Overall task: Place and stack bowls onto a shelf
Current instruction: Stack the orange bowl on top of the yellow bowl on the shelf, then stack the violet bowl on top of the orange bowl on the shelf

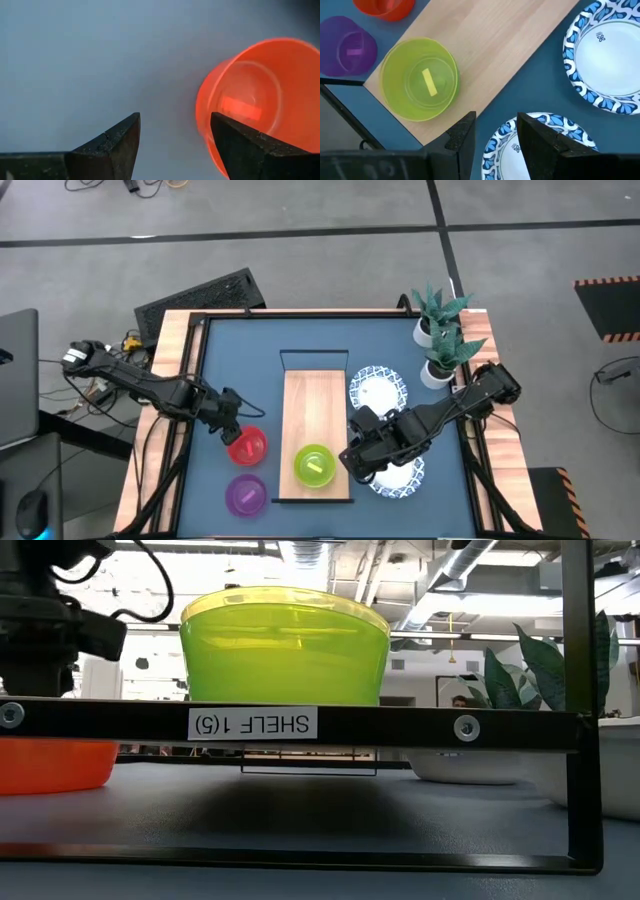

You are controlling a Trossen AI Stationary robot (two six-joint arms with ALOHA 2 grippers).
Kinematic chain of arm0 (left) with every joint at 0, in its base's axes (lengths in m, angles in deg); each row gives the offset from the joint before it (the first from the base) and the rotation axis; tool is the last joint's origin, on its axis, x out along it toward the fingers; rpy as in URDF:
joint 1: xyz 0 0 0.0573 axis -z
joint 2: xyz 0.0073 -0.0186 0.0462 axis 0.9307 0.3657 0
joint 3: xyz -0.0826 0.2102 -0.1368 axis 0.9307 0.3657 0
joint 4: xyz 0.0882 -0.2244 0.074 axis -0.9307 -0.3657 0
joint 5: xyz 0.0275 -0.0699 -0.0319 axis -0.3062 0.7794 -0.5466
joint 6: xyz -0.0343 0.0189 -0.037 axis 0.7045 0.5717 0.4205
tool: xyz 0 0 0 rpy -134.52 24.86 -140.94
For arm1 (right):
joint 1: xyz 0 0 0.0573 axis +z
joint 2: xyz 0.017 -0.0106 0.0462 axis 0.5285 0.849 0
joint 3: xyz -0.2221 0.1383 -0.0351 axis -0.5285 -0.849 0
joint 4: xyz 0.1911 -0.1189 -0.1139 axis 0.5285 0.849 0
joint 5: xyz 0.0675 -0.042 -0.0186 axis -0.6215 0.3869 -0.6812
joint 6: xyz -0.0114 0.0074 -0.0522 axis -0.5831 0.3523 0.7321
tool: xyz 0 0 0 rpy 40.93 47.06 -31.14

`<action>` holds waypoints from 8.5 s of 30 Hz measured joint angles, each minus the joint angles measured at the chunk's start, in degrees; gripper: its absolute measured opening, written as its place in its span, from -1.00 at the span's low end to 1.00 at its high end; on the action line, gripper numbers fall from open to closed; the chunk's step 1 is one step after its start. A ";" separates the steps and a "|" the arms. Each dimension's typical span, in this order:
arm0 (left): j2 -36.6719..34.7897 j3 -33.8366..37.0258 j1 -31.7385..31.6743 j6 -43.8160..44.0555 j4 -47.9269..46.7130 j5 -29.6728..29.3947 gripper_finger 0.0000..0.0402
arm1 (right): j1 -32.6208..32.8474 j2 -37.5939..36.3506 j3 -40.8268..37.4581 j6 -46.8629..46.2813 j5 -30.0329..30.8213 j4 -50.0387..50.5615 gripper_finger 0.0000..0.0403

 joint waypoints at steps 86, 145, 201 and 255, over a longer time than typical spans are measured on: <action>19.30 -36.50 0.02 -31.66 3.35 -54.63 -1.00 | -16.14 0.07 -0.04 44.15 19.89 -31.44 0.09; 4.48 -36.50 1.69 -45.73 17.21 -34.00 -0.08 | -10.27 -0.02 -2.36 24.59 1.05 -22.32 -0.89; 1.99 -34.38 2.56 -33.45 -6.74 -22.21 -0.09 | -5.69 6.29 -16.18 15.14 -10.74 -36.33 -0.53; 19.63 -3.43 27.11 4.36 21.83 1.97 -0.13 | -4.79 4.57 -4.35 19.46 -7.52 -21.02 0.26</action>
